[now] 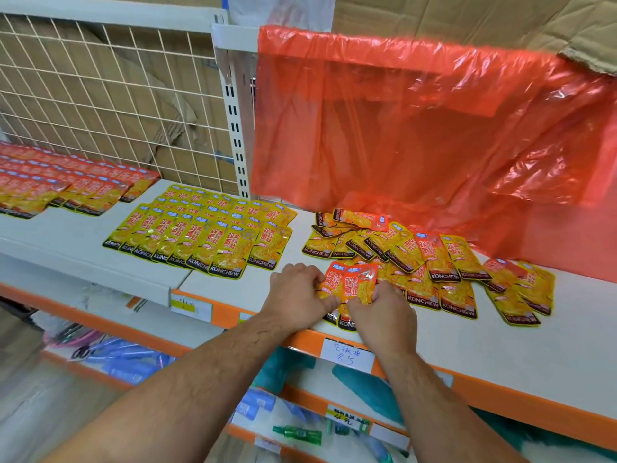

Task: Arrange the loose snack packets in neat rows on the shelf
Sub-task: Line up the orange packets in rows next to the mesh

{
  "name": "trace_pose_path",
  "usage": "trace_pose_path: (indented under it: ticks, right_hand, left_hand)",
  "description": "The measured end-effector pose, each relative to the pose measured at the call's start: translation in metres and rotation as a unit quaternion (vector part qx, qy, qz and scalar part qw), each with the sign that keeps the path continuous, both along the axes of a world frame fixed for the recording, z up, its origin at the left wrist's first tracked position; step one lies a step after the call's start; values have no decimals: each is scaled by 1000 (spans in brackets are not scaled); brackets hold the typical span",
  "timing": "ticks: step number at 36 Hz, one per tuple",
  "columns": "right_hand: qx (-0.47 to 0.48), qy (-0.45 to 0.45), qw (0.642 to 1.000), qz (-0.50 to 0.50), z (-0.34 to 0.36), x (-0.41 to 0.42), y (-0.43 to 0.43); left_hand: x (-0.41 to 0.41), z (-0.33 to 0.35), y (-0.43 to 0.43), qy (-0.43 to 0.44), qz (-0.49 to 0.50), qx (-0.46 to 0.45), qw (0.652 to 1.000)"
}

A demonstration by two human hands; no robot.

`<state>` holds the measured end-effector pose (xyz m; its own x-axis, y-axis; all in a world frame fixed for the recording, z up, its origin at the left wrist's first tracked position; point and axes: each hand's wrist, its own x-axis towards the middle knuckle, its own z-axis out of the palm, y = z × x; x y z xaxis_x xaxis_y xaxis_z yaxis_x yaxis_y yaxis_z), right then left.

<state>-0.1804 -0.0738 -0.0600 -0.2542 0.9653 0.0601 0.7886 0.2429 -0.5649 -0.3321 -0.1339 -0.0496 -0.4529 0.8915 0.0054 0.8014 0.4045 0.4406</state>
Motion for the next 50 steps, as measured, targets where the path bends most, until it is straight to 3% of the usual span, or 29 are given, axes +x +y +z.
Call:
trace_pose_path:
  ticks: [7, 12, 16, 23, 28, 35, 41, 50]
  right_hand:
    - [9, 6, 1000, 13, -1, 1, 0]
    - [8, 16, 1000, 17, 2, 4, -2]
    - [-19, 22, 999, 14, 9, 4, -6]
    - [-128, 160, 979, -3, 34, -6, -9]
    - [-133, 189, 973, 17, 53, -37, -29]
    - [-153, 197, 968, 42, 71, -114, -79]
    - [-134, 177, 971, 89, 86, -204, -147]
    - [-191, 175, 954, 153, 71, -341, -217]
  left_hand:
    - [29, 13, 10, 0, 91, -68, 994]
    - [27, 29, 14, -67, 116, -108, 985]
    - [20, 28, 2, -150, 144, -77, 975]
    - [-12, 37, -23, -388, 148, 27, 909]
    - [-45, 37, -50, -523, 189, 109, 824]
    - [-112, 46, -109, -559, 190, 154, 792]
    - [-201, 45, -178, -525, 201, 156, 812]
    - [-329, 53, -274, -475, 224, 198, 828]
